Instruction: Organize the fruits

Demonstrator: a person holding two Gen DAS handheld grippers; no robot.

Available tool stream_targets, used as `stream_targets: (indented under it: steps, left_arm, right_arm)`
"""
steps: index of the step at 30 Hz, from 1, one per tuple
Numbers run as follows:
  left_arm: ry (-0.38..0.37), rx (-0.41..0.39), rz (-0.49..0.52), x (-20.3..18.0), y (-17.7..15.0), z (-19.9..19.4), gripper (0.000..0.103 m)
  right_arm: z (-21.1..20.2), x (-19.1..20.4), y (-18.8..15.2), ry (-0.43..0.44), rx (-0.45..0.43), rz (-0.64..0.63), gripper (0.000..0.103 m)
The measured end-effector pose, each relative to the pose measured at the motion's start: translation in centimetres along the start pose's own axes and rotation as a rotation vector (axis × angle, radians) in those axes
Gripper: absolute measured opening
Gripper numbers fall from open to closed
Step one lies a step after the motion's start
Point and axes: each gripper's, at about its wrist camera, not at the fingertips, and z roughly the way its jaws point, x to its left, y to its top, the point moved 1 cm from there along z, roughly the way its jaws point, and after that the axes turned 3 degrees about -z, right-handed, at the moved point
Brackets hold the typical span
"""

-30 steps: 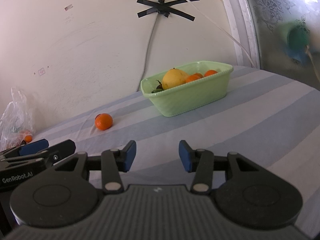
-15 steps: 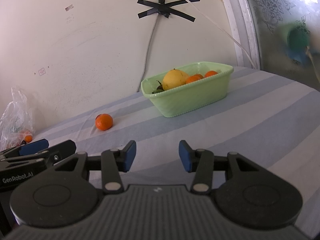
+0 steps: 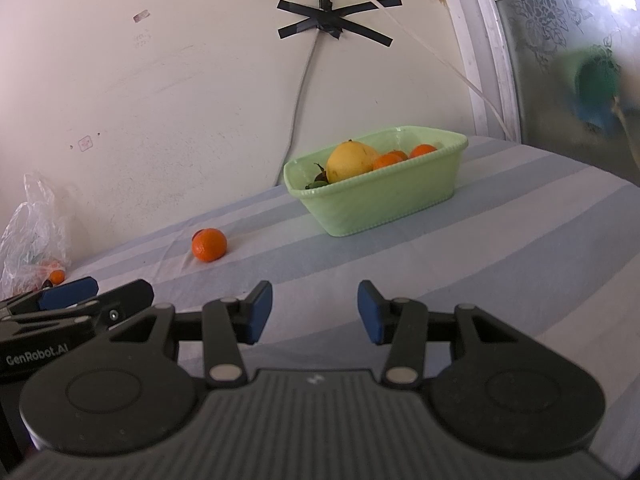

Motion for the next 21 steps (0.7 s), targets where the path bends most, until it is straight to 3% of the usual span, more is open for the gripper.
stream_targets:
  steps: [8,12,21]
  left_arm:
    - [-0.004,0.001,-0.011,0.2,0.0,0.0,0.094]
    - [-0.024,0.013,-0.06,1.1,0.3,0.0,0.093]
    - [0.017,-0.039,-0.186,4.3,1.3,-0.8,0.091]
  right_arm:
    - [-0.1,0.0,0.1,0.007,0.004,-0.015,0.05]
    - [0.3,1.1,0.1,0.022,0.016,-0.09,0.05]
    - [4.3,4.5,3.0,0.212,0.111,-0.278,0.05]
